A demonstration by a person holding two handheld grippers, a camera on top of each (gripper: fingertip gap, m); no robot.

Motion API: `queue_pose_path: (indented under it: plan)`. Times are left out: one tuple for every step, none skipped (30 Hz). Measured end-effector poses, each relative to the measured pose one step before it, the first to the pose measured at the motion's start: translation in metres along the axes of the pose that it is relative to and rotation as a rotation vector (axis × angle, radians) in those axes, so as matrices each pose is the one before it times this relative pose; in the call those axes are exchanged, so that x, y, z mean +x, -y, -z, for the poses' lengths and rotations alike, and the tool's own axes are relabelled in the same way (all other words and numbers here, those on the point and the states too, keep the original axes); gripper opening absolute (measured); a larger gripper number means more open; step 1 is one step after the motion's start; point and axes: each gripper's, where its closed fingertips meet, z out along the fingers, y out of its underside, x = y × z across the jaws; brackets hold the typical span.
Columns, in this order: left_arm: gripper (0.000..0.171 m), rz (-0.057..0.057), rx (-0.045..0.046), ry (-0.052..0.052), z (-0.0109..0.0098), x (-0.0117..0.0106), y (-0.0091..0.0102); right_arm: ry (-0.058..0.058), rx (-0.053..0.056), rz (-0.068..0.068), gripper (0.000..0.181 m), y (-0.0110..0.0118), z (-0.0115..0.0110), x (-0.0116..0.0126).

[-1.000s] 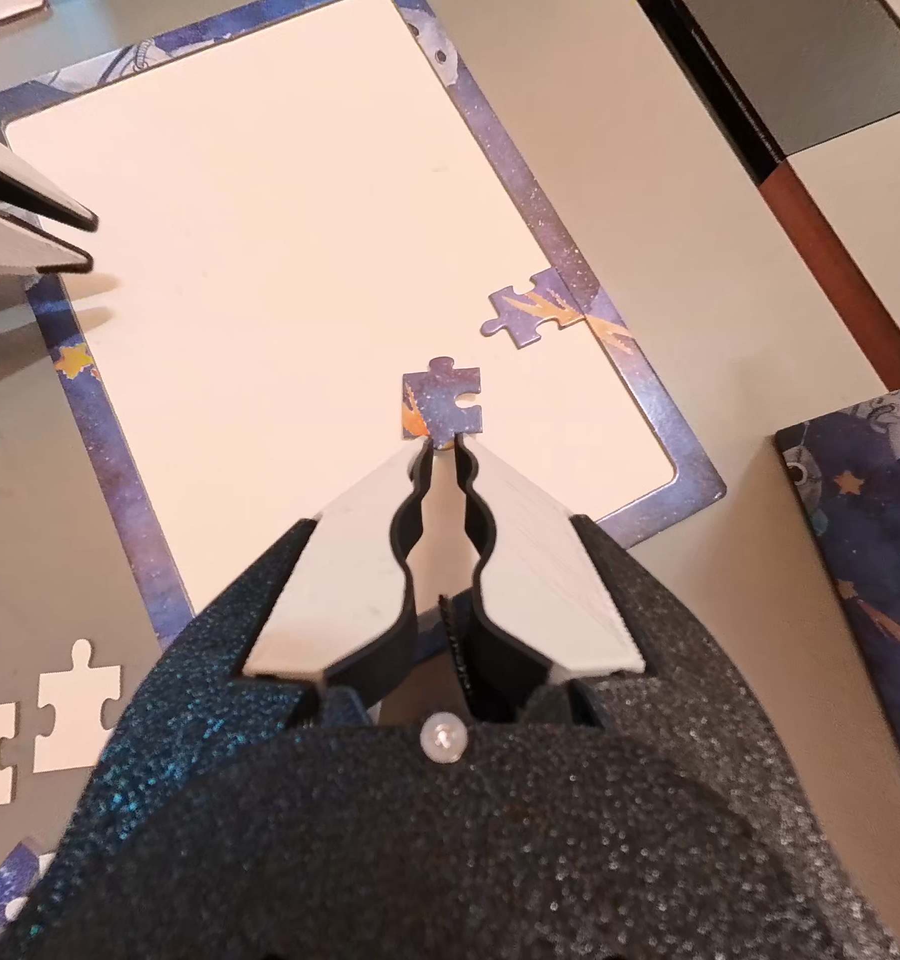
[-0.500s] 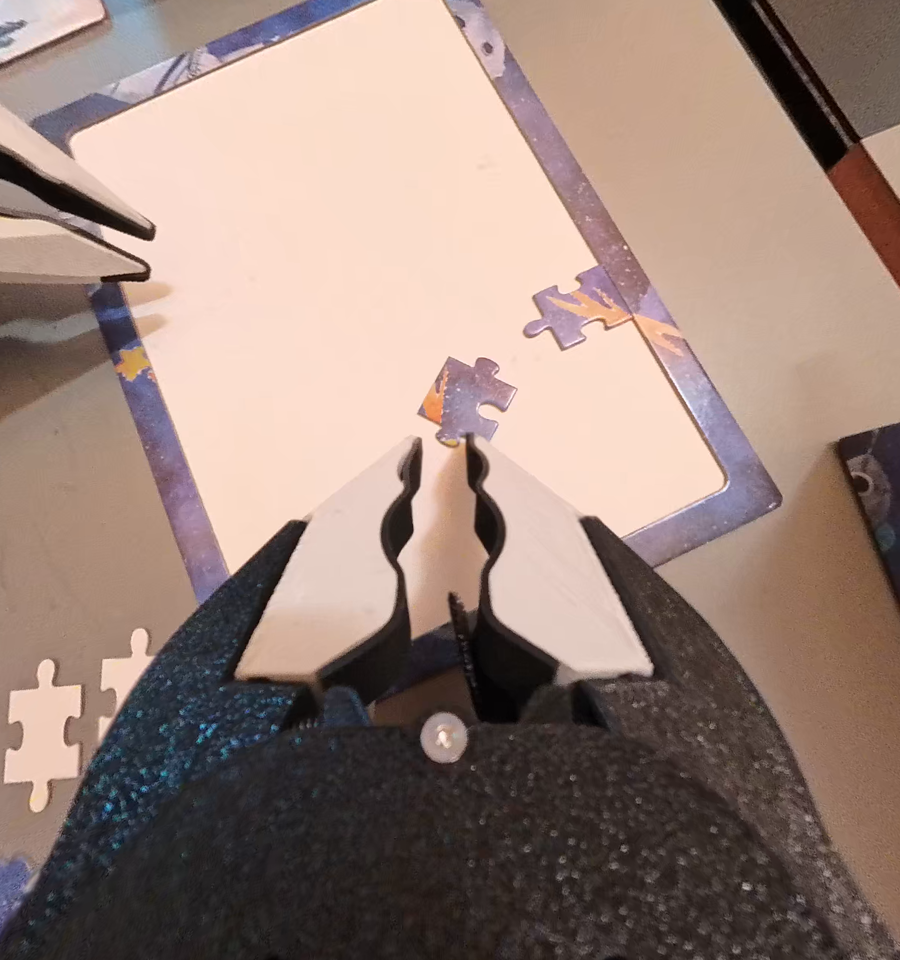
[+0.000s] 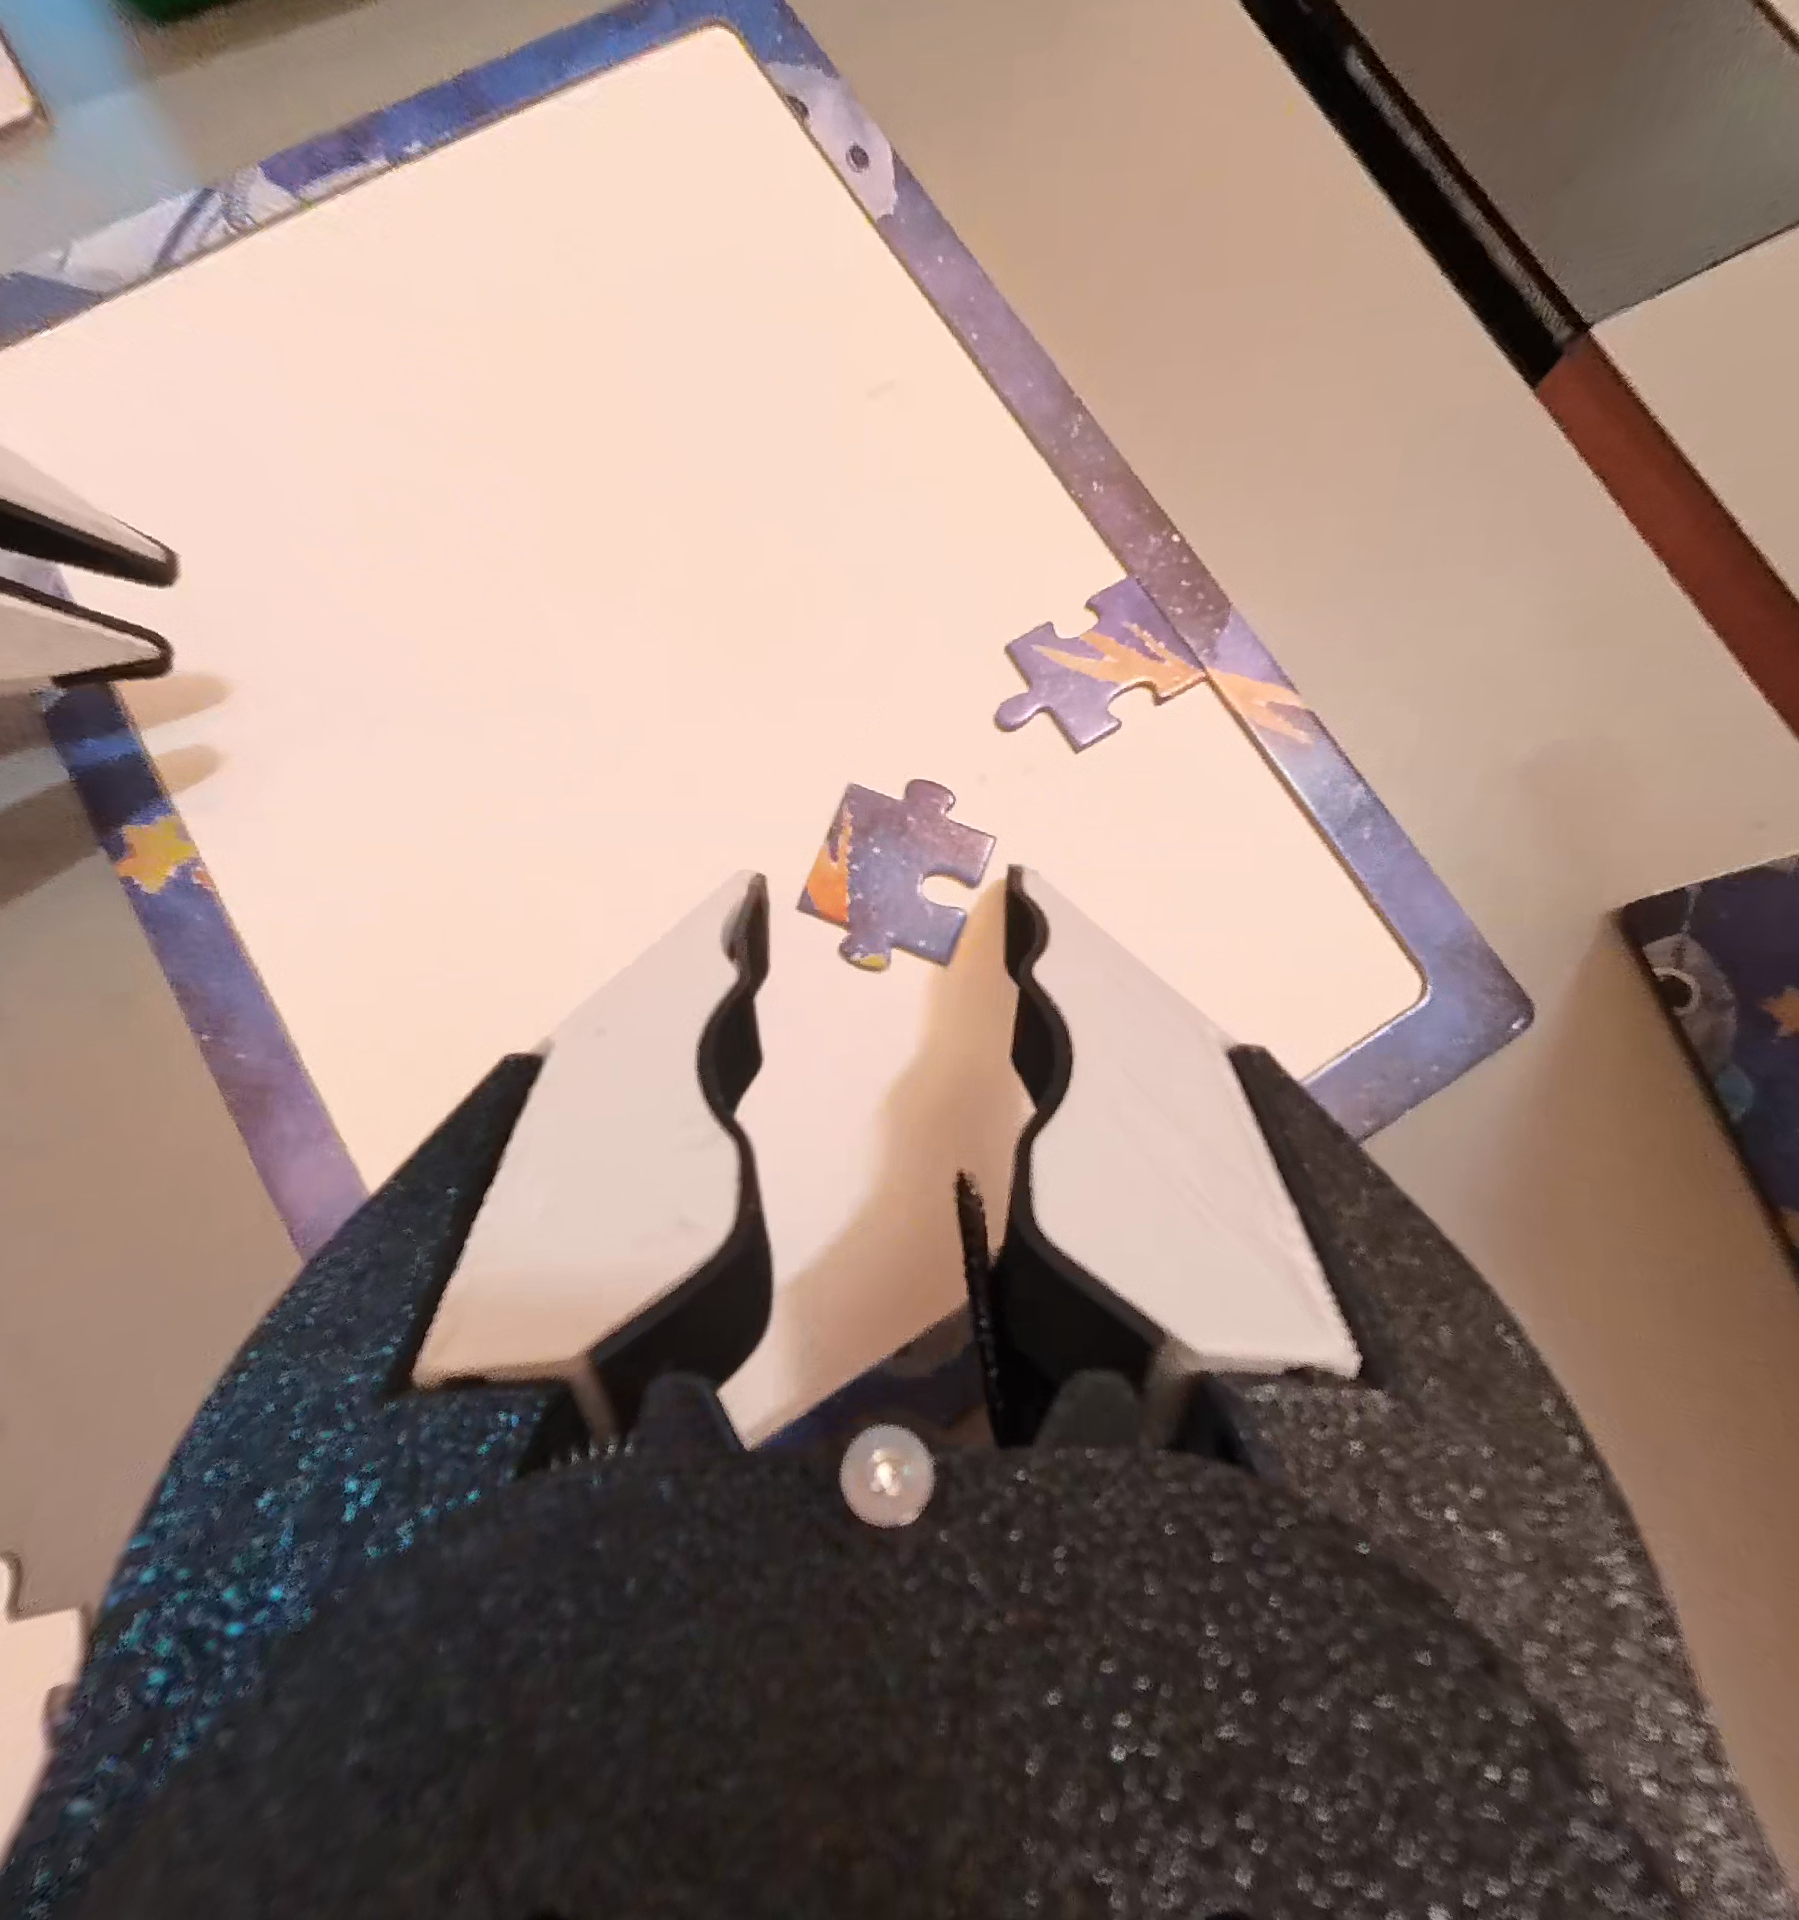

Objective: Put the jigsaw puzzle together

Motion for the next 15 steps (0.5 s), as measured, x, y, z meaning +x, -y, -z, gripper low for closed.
queue_pose_path:
  plan:
    - [0.010, -0.0001, -0.00014, -0.0012, 0.00001, 0.00016, -0.00002, 0.0000, -0.0015, 0.0073, 0.041, 0.00015, 0.00009, -0.00127]
    - [0.010, -0.0003, 0.00039, -0.0010, 0.00006, 0.00033, 0.00013, 0.0054, -0.0010, -0.0009, 0.038, 0.00007, -0.00011, -0.00139]
    - [0.010, -0.0007, 0.00146, -0.0012, 0.00012, 0.00036, 0.00030, 0.0139, -0.0009, -0.0076, 0.033, -0.00021, -0.00025, -0.00212]
    - [0.010, -0.0003, 0.00085, -0.0009, 0.00005, 0.00024, 0.00017, 0.0045, 0.0019, -0.0092, 0.032, 0.00001, -0.00002, -0.00017]
    - [0.010, 0.0001, -0.00018, -0.0008, -0.00001, 0.00020, 0.00001, 0.0057, 0.0011, -0.0058, 0.032, -0.00019, 0.00013, -0.00015]
    - [0.010, 0.0001, -0.00040, -0.0007, 0.00003, 0.00011, -0.00006, 0.0151, -0.0016, -0.0025, 0.024, -0.00062, 0.00053, -0.00136]
    - [0.010, 0.0000, 0.00025, 0.0002, -0.00002, -0.00003, 0.00004, 0.0065, -0.0009, 0.0012, 0.023, -0.00055, 0.00078, 0.00008]
    - [0.010, 0.0003, 0.00097, -0.0001, 0.00013, 0.00006, 0.00023, 0.0098, -0.0013, 0.0038, 0.023, -0.00067, 0.00099, -0.00058]
    - [0.010, 0.0007, 0.00052, -0.0008, 0.00013, 0.00011, 0.00006, 0.0251, -0.0003, 0.0069, 0.023, -0.00059, 0.00137, -0.00324]
    - [0.010, 0.0008, 0.00032, -0.0007, 0.00007, 0.00006, 0.00009, 0.0280, -0.0044, 0.0079, 0.022, -0.00126, 0.00132, -0.00400]
    - [0.010, 0.0006, 0.00047, -0.0004, -0.00001, 0.00001, 0.00003, 0.0425, -0.0014, 0.0105, 0.022, -0.00045, 0.00164, -0.00686]
    - [0.010, 0.0002, -0.00034, -0.0005, 0.00002, 0.00007, -0.00005, 0.0533, 0.0136, 0.0181, 0.022, 0.00214, 0.00234, -0.00993]
    - [0.010, 0.0006, -0.00032, -0.0025, -0.00005, 0.00035, 0.00001, 0.0558, 0.0159, 0.0290, 0.022, 0.00283, 0.00252, -0.01149]
    - [0.010, 0.0045, 0.00106, -0.0110, 0.00012, 0.00165, 0.00024, 0.0583, 0.0149, 0.0346, 0.022, 0.00340, 0.00218, -0.01308]
    - [0.010, 0.0140, 0.00561, -0.0254, 0.00067, 0.00365, 0.00108, 0.0500, 0.0135, 0.0359, 0.022, 0.00418, 0.00188, -0.01227]
